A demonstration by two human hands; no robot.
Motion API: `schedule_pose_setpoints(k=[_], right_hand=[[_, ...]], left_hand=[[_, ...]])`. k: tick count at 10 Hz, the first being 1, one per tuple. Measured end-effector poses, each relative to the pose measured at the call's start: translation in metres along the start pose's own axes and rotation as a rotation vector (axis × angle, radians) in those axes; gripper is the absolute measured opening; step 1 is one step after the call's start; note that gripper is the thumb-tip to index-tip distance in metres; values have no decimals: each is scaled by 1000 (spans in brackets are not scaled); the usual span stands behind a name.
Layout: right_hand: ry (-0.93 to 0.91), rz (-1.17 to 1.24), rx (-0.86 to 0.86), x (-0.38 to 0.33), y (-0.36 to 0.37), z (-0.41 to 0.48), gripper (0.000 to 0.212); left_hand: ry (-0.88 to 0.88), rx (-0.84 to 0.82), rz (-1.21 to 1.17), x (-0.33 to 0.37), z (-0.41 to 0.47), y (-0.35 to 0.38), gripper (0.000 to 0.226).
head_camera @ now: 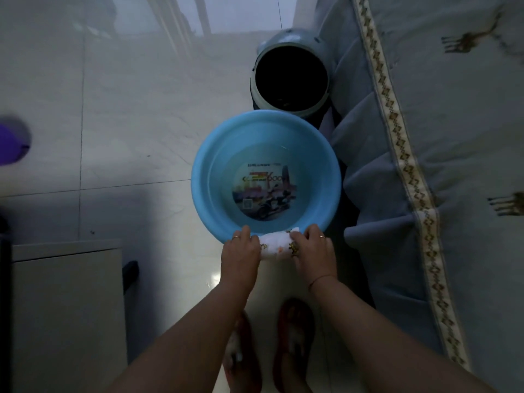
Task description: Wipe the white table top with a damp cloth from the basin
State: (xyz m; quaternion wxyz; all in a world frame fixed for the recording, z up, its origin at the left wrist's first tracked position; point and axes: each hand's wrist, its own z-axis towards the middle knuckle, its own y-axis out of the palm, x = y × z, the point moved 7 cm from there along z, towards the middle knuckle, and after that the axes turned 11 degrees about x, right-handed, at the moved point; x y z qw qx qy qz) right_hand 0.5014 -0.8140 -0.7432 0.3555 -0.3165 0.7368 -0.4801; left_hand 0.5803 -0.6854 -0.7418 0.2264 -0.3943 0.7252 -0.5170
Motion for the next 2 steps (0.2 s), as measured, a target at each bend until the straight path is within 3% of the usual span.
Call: schedule_pose_setpoints(k=[1, 2], right_hand=[[9, -5, -72, 2, -5, 5, 57], [42, 56, -120, -2, -25, 2, 78]], left_hand=[[-49, -4, -29, -6, 0, -6, 74], [-84, 9, -73, -11, -11, -26, 97]])
